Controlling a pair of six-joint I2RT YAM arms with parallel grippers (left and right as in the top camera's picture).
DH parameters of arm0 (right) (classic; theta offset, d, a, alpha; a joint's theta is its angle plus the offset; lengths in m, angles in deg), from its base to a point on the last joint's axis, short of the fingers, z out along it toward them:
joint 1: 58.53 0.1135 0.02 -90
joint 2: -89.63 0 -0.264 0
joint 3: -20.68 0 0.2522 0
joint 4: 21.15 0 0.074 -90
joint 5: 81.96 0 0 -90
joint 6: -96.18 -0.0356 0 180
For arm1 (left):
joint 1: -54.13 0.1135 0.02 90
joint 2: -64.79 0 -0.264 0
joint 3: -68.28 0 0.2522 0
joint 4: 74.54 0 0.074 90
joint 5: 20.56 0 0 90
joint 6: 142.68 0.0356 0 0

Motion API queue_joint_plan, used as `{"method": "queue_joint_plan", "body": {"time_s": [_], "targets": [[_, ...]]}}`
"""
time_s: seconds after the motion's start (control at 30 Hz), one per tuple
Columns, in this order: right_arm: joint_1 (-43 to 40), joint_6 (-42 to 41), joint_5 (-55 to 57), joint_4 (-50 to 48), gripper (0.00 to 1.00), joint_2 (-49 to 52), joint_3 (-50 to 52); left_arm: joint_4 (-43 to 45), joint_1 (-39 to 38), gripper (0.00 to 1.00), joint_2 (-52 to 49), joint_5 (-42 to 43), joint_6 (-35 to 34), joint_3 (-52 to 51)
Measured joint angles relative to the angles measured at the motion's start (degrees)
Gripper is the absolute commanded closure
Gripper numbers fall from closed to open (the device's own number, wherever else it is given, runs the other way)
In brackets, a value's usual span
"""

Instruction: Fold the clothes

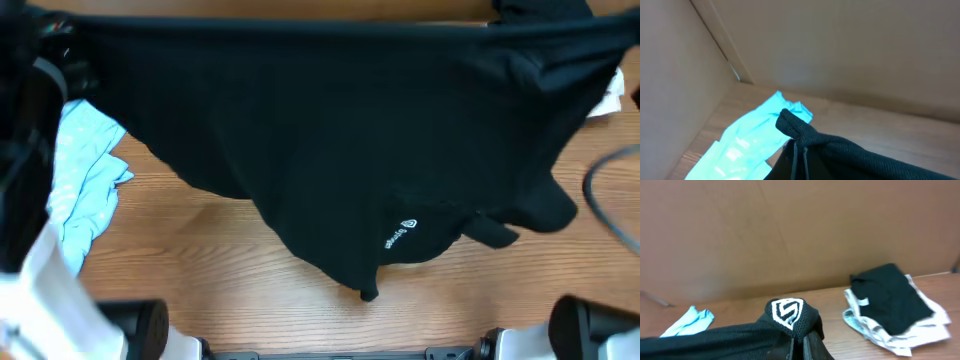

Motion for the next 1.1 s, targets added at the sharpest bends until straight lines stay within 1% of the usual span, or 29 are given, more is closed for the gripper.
{"method": "queue_joint_plan", "body": {"time_s": [0.1,0.17,0.2,0.33,0.43,0.57,0.7,0.77,0.9,0.97,1.1], "targets": [[1.2,0.6,-1.6,-2.7,0.96,5.4,0.7,2.1,0.5,0.96,-6.5,0.1,-0.2,-0.1],[2.6,0.9,-2.2,-5.7,0.96,9.5,1.2,5.1,1.4,0.96,-11.3,0.5,-0.3,-0.2],[3.5,1.1,-2.4,-8.1,0.96,11.8,1.4,7.3,2.0,0.96,-13.7,0.8,-0.3,-0.3],[7.4,1.3,-2.7,-23.5,0.96,20.1,2.5,16.9,3.3,0.96,-20.1,2.4,-0.5,-1.0],[9.4,1.3,-1.9,-31.0,0.96,22.7,3.1,23.0,3.9,0.96,-22.1,2.8,-0.5,-1.4],[10.4,1.4,-0.3,-36.7,0.96,22.6,3.0,27.6,4.0,0.96,-21.4,2.8,-0.5,-1.0],[10.4,1.5,0.7,-35.7,0.96,21.8,2.9,28.4,4.0,0.96,-19.8,2.8,0.0,-0.4],[10.4,1.6,1.3,-33.5,0.96,21.8,2.8,26.8,4.0,0.96,-19.2,2.8,0.5,0.0],[10.4,2.2,1.9,-25.6,0.96,22.3,2.8,19.3,4.0,0.96,-18.8,2.9,0.9,-0.3],[10.5,2.5,2.0,-20.9,0.96,23.5,2.3,15.3,4.1,0.96,-18.8,3.2,1.0,-1.8],[10.5,2.6,2.6,-12.1,0.96,28.4,2.1,4.5,4.1,0.96,-20.3,6.1,1.0,-7.0]]}}
